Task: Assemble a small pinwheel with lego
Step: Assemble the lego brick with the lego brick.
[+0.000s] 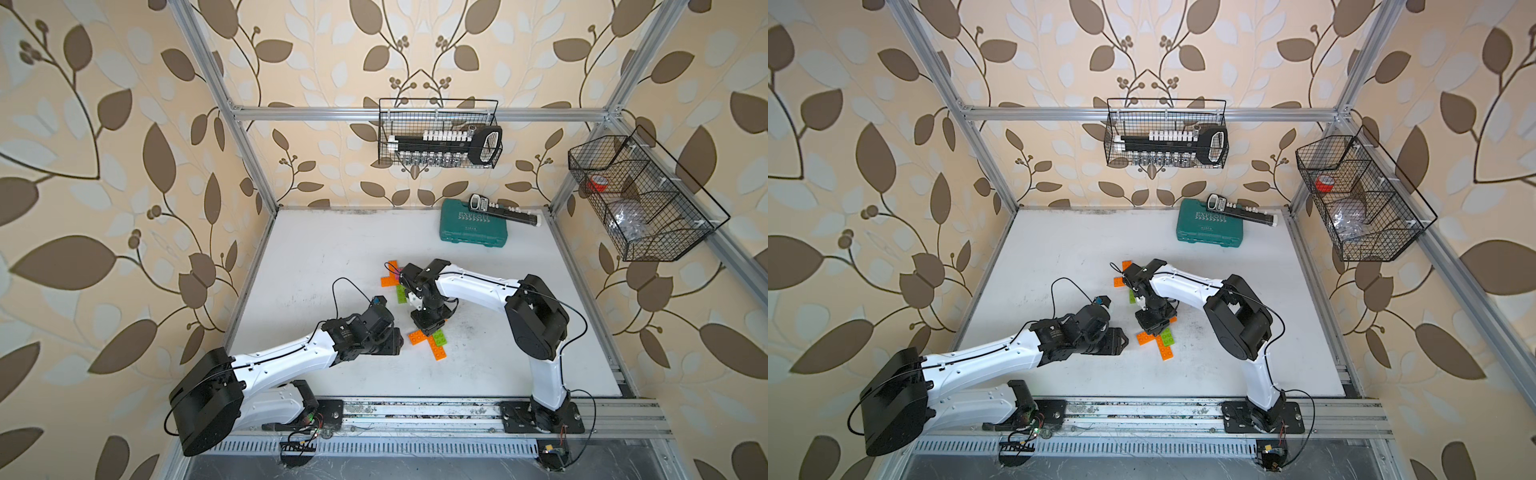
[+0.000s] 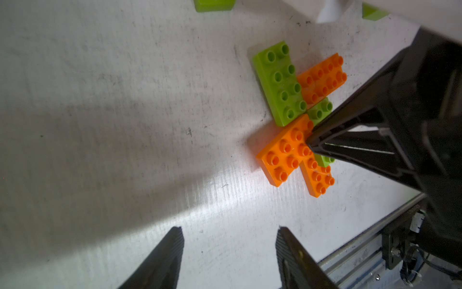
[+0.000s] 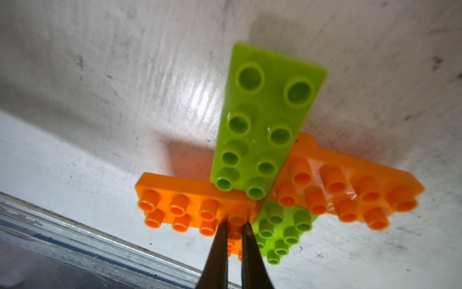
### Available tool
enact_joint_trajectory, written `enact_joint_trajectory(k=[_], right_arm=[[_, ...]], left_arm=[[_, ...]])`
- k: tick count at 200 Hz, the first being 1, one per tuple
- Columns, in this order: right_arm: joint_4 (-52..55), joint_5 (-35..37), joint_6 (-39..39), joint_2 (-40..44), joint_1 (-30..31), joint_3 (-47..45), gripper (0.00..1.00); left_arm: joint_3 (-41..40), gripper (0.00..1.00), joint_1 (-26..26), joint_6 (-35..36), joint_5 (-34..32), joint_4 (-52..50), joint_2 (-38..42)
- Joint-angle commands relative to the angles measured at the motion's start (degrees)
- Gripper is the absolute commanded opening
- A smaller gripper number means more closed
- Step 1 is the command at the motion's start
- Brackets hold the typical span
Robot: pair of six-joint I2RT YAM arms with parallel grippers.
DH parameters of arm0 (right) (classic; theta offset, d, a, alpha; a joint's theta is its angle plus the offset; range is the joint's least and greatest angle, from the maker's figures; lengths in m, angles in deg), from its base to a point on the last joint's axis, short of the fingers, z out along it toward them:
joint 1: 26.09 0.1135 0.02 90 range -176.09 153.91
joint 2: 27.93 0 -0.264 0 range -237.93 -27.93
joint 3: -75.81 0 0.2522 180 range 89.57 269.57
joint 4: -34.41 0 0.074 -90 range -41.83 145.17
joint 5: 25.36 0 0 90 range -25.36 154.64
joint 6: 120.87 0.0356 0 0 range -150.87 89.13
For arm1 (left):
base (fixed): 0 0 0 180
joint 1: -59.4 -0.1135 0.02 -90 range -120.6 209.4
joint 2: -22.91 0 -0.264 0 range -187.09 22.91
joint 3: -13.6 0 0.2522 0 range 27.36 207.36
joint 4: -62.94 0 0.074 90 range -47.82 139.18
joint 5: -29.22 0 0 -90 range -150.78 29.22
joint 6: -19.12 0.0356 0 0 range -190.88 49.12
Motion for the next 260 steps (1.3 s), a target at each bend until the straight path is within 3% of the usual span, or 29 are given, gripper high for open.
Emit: enact_joint_trajectory(k=[1,130,260], right_arm=[[-0.36,1.68,-0.63,-2.85,-0.34,0.39,0.08],[-0.15,7.51,-1.15,-3.15,-0.33,-0.69,0.04],[-1.29,5.73,-0.56,-3.70,0.41,-1.11,0.03]], left_arm=[[1.77,0.62,0.50,0.75,-1.71,-0.08,0.47],[2.88,0.62,0.50,1.10,-1.63,-0.35,-0.80],[4.08,0.62,0.41,0.78,-4.19,-2.15,-0.32]])
